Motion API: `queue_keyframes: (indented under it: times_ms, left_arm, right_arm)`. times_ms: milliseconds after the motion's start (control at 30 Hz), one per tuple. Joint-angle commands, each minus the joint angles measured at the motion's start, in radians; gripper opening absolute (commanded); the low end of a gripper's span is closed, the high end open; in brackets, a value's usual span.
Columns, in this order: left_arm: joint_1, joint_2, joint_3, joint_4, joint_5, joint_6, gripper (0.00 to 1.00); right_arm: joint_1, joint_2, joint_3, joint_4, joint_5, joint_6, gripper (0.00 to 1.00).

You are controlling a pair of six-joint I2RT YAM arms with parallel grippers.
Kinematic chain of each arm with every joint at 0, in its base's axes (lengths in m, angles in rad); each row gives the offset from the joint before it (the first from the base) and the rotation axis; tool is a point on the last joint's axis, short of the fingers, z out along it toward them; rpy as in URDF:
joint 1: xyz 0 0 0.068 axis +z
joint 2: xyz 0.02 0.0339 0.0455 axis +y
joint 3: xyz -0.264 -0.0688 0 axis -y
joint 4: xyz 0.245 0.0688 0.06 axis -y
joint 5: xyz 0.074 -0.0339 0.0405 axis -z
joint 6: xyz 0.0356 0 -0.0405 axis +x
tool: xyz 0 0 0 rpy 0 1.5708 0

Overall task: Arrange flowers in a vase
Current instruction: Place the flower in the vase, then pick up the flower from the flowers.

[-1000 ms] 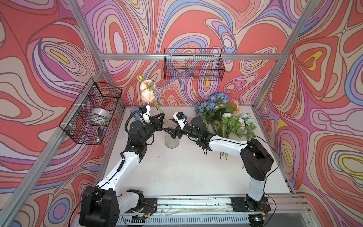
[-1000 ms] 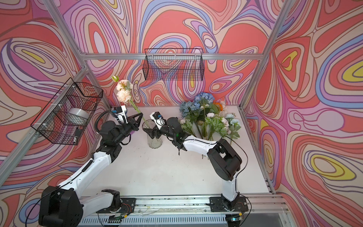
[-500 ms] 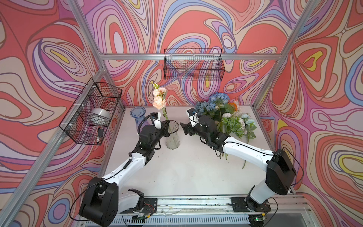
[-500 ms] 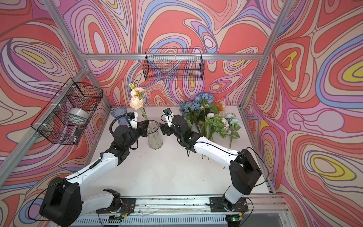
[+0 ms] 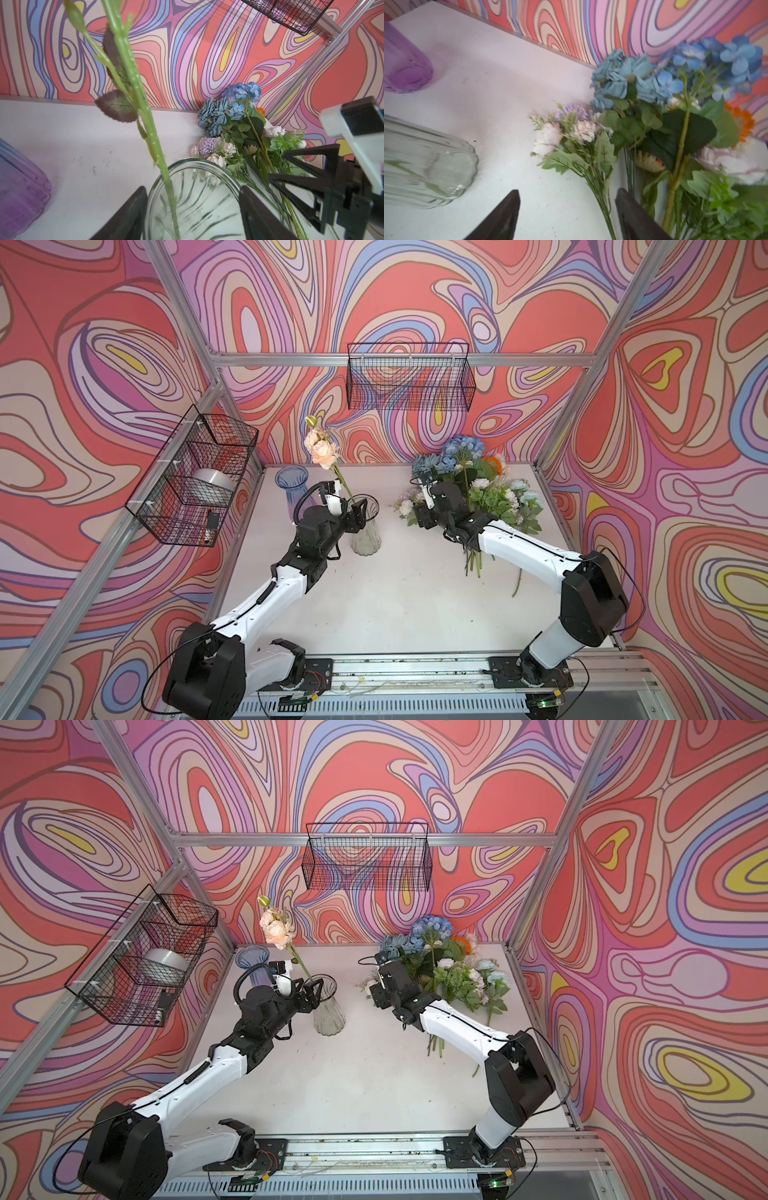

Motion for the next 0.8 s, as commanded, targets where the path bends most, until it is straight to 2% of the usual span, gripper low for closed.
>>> queue_keyframes:
  times_ms: [0, 67, 167, 367, 467, 633, 767]
  left_arm:
    - [-0.004, -0.073, -0.005, -0.103, -0.027, -0.081, 0.91]
    - [-0.004, -0.112, -0.008, -0.134, -0.016, -0.103, 1.0]
    - [-0.004, -0.161, -0.013, -0.174, 0.011, -0.126, 1.0]
    - [-0.005, -0.218, -0.039, -0.2, 0.028, -0.159, 0.99]
    - [-0.012, -0.237, -0.059, -0.2, -0.003, -0.18, 0.98]
    - [-0.023, -0.261, -0.091, -0.186, -0.069, -0.194, 0.97]
    - [-0.023, -0.258, -0.103, -0.17, -0.081, -0.204, 0.97]
  right_arm:
    - [-0.058, 0.017, 0.042, -0.08, 0.003, 0.077, 0.66]
    - [-0.089, 0.035, 0.055, -0.102, 0.011, 0.084, 0.6]
    - [-0.13, 0.075, 0.085, -0.143, 0.023, 0.091, 0.53]
    - [-0.191, 0.182, 0.143, -0.223, 0.076, 0.133, 0.46]
    - [-0.227, 0.223, 0.163, -0.235, 0.062, 0.178, 0.41]
    - [-0.266, 0.304, 0.197, -0.285, 0.142, 0.24, 0.33]
    - [-0.314, 0.313, 0.154, -0.258, 0.081, 0.285, 0.29]
